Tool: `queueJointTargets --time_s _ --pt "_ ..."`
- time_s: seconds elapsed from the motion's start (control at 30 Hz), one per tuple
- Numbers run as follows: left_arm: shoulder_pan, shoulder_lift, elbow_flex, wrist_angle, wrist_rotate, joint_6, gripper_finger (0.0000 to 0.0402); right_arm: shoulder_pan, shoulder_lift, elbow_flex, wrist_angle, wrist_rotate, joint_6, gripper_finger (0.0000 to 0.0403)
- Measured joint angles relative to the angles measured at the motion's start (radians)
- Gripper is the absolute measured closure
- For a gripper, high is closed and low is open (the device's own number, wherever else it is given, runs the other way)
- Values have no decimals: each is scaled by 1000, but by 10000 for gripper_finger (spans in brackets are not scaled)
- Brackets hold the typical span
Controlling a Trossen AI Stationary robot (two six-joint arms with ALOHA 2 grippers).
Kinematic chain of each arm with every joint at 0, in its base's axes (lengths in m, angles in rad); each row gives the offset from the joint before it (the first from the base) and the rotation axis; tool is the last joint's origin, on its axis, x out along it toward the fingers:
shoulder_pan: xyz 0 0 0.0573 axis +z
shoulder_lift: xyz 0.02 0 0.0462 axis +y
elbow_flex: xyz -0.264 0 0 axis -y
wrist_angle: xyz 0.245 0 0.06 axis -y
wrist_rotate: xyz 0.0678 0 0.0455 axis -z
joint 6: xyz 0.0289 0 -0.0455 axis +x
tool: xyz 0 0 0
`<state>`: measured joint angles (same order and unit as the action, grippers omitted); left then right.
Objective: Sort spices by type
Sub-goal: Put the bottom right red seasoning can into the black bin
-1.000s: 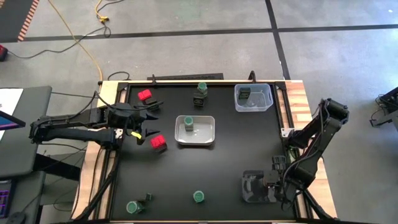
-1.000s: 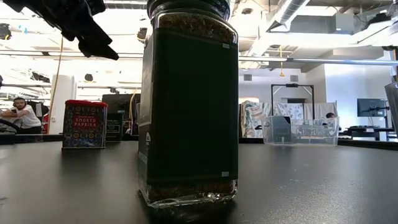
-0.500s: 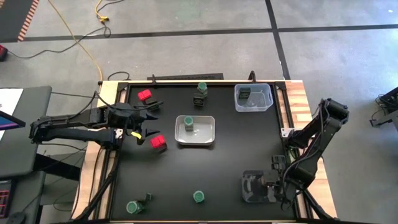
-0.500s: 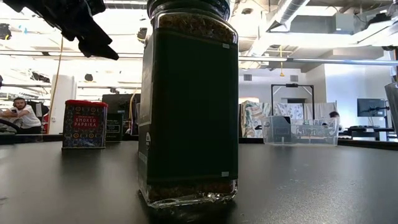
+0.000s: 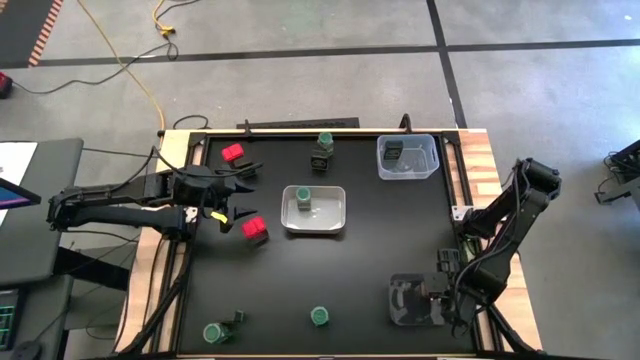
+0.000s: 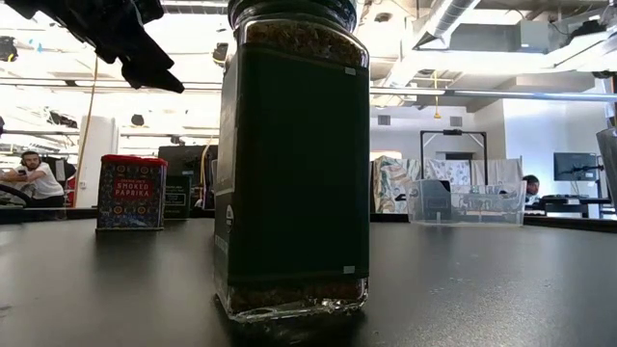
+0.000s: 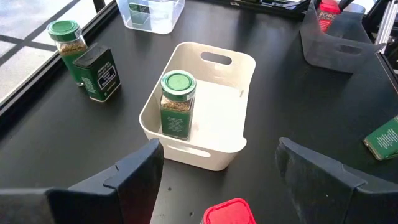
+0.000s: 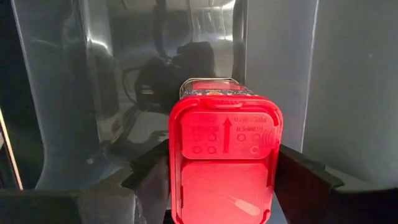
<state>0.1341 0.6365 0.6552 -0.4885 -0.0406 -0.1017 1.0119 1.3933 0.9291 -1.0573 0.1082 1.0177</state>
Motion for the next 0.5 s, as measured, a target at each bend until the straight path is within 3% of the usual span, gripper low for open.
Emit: queueJointTargets --time_s 0.37,0.5 --pt "0 0 0 0 0 0 107 0 0 0 1 -1 3 129" --pt "0 0 0 0 0 0 107 0 0 0 1 -1 5 107"
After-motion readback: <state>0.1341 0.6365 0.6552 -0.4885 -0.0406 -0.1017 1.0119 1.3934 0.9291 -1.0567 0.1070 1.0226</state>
